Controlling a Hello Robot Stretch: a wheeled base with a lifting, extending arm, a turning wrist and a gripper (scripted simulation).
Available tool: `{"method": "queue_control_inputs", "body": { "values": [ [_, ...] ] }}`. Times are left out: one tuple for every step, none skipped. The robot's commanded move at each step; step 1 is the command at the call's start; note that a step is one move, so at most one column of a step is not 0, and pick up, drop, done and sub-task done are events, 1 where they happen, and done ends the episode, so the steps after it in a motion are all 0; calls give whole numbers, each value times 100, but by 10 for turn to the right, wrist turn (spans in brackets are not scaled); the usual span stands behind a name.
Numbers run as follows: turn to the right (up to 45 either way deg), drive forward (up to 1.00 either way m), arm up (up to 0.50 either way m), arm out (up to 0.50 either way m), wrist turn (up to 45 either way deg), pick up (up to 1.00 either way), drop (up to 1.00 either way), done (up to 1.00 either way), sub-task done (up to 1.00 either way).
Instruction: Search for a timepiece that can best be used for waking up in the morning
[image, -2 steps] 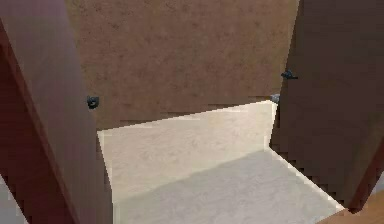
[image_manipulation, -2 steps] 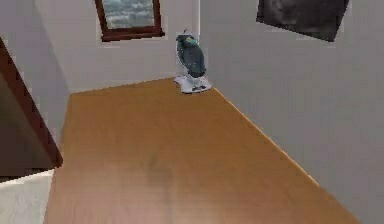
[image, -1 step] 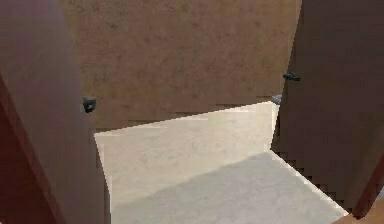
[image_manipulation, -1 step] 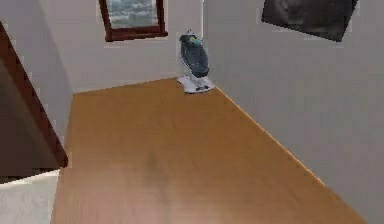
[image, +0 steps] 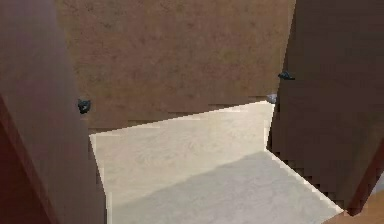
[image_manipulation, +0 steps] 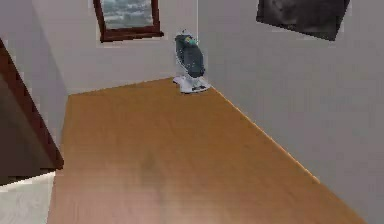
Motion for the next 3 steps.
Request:
{"method": "queue_control_inputs", "body": {
  "values": [
    [450, 0, 0, 0, 0, 0, 0, 0, 0],
    [450, 0, 0, 0, 0, 0, 0, 0, 0],
    [450, 0, 0, 0, 0, 0, 0, 0, 0]
  ]
}}
